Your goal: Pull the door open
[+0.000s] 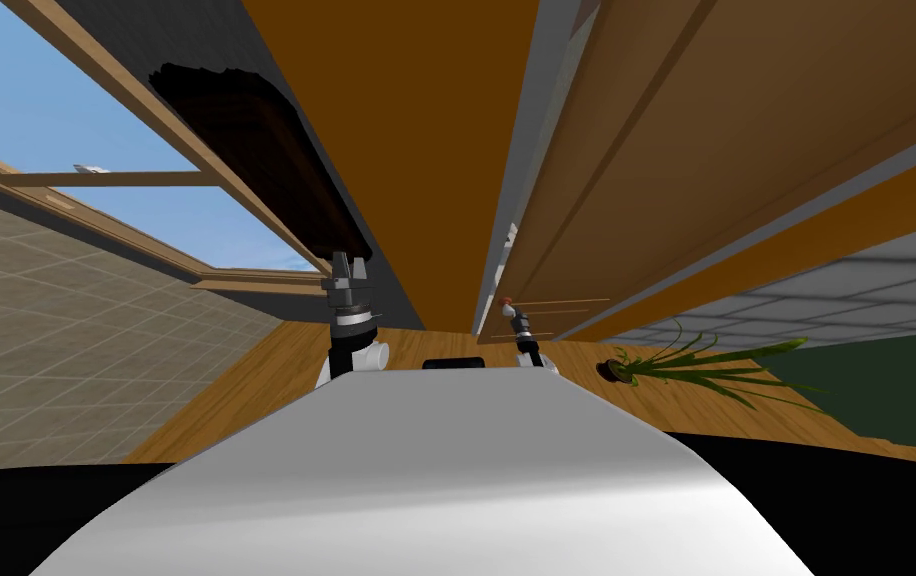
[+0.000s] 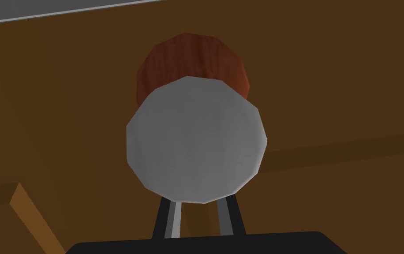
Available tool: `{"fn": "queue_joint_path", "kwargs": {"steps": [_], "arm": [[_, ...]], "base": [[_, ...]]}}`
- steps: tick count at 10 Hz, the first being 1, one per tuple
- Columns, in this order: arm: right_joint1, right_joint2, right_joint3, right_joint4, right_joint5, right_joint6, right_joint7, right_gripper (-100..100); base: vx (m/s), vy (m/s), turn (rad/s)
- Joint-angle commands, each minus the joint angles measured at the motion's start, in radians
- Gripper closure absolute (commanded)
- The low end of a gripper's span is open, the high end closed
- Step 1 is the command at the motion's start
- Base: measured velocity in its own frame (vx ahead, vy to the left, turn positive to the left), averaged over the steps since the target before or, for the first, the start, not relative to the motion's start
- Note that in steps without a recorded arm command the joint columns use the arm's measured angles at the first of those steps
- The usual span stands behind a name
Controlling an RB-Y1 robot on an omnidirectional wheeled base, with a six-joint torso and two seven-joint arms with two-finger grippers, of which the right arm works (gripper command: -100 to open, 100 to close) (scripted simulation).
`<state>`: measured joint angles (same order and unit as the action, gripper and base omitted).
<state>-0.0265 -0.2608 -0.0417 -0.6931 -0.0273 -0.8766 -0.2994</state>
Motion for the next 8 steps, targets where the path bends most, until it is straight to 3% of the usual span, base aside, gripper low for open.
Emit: {"fn": "queue_joint_path", "kwargs": {"steps": [1, 3, 5, 6, 8], "arm": [[-0.007, 0.021, 0.032, -0.009, -0.012, -0.004, -0.05, 100], [-0.009, 0.018, 0.039, -0.006, -0.026, -0.004, -0.097, 100], [-0.009, 0.018, 0.039, -0.006, -0.026, -0.004, -0.101, 100], [-0.011, 0.015, 0.046, -0.002, -0.041, -0.004, -0.141, 100], [-0.011, 0.015, 0.046, -0.002, -0.041, -0.004, -0.141, 100]], "base": [[-0.053, -0.023, 0.099], [-0.05, -0.007, 0.057], [-0.025, -0.004, 0.031], [-0.029, -0.009, 0.083], [-0.023, -0.006, 0.01]]}}
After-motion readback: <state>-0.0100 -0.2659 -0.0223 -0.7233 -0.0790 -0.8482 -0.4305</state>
